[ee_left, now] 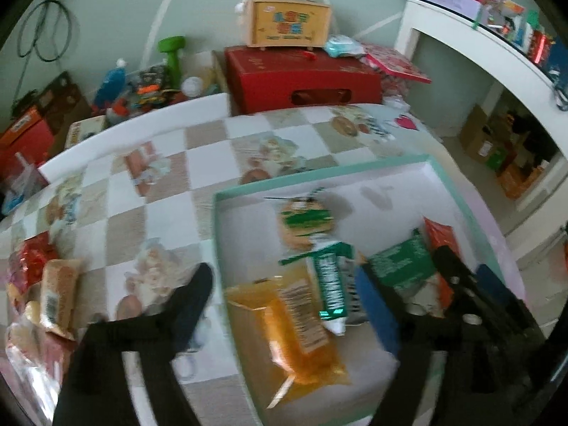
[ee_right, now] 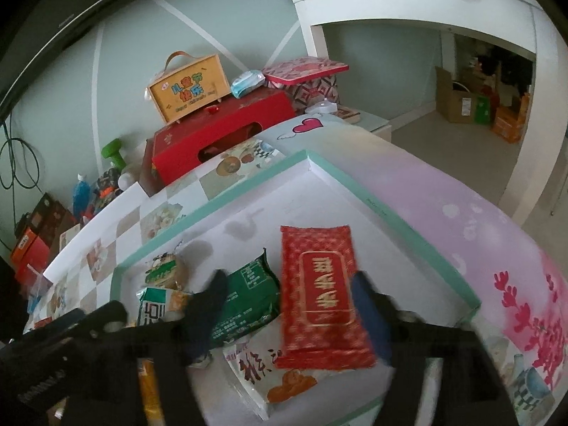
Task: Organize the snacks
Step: 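Lower both bags into the tray and open both tools, then move both tools back over the remaining snacks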
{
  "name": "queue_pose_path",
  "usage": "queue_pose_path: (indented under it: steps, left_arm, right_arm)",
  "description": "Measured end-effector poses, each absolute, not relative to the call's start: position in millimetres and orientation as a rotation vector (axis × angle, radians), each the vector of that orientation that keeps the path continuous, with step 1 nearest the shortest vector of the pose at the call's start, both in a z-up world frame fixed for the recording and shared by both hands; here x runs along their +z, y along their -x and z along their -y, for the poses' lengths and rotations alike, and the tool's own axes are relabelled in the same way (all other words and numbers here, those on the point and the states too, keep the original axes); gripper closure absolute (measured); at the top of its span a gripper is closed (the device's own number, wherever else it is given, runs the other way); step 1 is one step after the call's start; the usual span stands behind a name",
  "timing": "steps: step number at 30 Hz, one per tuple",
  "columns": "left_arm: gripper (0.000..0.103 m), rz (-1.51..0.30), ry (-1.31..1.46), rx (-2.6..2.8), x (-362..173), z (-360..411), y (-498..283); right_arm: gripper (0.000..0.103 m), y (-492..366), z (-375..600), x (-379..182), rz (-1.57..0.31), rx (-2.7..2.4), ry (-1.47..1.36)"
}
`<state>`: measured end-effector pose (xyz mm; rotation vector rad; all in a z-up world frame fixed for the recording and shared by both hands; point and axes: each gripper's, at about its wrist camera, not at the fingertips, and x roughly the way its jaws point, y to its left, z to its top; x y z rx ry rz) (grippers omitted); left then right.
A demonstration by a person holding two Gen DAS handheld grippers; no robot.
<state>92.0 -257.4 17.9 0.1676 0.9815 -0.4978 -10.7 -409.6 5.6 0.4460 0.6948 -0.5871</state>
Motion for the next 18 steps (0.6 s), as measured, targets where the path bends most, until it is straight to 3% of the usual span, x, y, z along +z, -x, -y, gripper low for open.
queue_pose_path:
  steps: [4,11,14,18]
  left_arm:
    - [0.012,-0.955,-0.204,-0.435,14.8,248.7,-95.4]
    - [0.01,-0.952,-0.209,-0.407,9.4,242.6,-95.4]
    - [0.01,-0.95,-0.206,-0.403,9.3,240.4,-93.9]
    - [0.0,-0.947,-0.189,-0.395,9.8,234.4,-92.7]
  right_arm:
    - [0.02,8.0,407.4,2.0,-0.721,-0.585,-0.437]
    - [0.0,6.5,403.8,1.1,-0.727,-0.584,-0.42]
    - [0.0,6.1,402.5,1.2,-0.72,-0.584,-0.413]
    - [0.0,4.1,399.7,2.0,-0.73,-0.599,-0.392]
